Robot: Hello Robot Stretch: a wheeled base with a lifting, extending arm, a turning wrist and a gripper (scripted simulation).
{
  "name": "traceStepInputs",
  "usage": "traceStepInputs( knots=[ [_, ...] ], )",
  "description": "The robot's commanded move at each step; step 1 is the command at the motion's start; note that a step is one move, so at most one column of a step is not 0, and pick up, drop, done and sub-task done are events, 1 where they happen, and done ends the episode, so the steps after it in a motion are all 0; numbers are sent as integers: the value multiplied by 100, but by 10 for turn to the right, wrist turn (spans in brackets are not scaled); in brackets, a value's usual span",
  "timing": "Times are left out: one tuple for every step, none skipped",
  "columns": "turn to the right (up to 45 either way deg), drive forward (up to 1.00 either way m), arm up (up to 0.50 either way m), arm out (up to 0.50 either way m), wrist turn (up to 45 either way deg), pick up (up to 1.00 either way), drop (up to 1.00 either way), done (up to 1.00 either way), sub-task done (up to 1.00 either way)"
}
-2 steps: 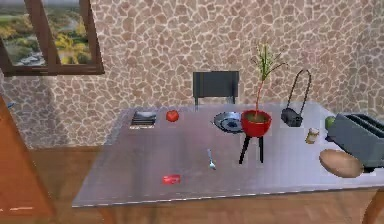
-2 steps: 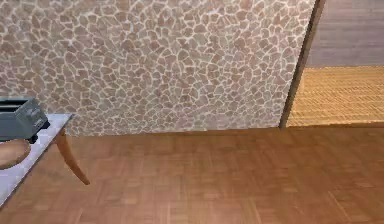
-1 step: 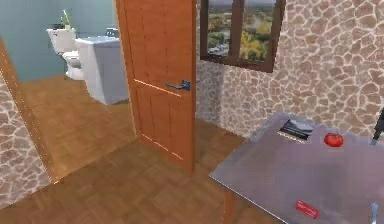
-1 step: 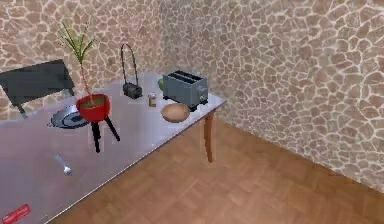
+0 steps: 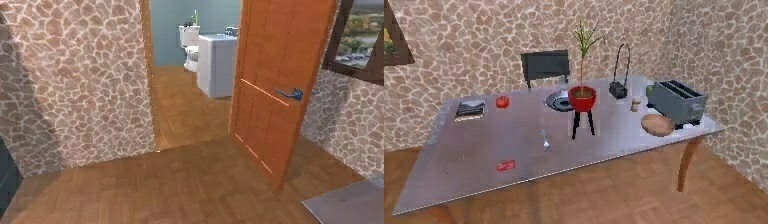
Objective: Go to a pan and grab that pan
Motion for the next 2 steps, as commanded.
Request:
traceStepInputs(
  knots=[
    [450,0,0,0,0,0,0,0,0],
    [450,0,0,0,0,0,0,0,0]
  ],
)
